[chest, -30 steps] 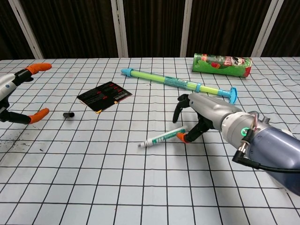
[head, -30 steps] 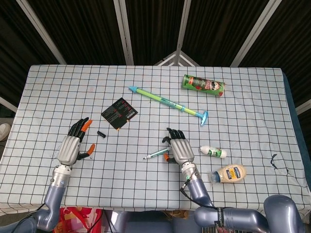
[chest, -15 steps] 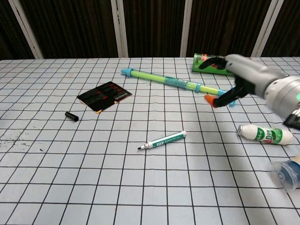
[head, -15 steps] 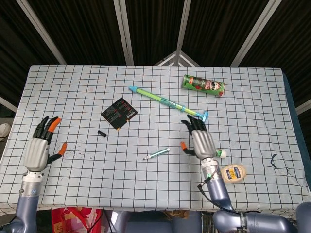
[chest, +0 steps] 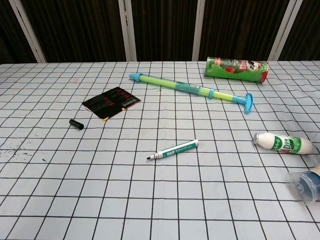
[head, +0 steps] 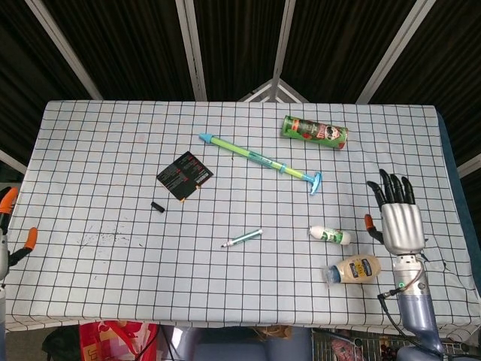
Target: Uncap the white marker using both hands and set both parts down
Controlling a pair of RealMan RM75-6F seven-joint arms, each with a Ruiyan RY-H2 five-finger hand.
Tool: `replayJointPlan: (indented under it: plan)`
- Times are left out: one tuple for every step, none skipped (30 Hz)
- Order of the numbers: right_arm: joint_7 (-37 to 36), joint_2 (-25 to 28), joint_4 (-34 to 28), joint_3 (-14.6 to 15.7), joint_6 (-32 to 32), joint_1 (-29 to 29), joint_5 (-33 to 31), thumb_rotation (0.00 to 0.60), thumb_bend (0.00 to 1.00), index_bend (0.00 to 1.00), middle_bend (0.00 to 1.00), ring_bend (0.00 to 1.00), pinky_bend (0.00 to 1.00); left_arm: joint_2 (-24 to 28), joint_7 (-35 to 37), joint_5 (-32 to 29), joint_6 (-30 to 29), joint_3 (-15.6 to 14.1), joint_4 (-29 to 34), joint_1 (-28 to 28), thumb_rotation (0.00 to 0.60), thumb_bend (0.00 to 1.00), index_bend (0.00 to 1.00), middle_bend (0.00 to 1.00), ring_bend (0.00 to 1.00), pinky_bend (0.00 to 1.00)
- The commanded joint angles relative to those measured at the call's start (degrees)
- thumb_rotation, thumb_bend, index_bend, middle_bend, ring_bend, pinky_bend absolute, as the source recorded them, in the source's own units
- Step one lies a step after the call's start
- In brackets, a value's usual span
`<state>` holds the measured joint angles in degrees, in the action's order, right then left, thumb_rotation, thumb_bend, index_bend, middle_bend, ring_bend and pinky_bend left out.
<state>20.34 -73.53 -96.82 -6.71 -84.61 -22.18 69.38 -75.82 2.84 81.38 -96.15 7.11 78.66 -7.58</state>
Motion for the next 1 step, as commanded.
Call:
replayJointPlan:
  plan:
    - [-0.73, 1.64, 0.38, 0.99, 0.50, 1.16, 1.17, 0.600, 0.42, 0.21, 0.03, 0.04, 0.00, 1.40, 1.71, -1.23, 0.81, 0.88, 1.19, 0.49, 0.600, 0.49, 0.11, 0.08, 0.00, 0.10]
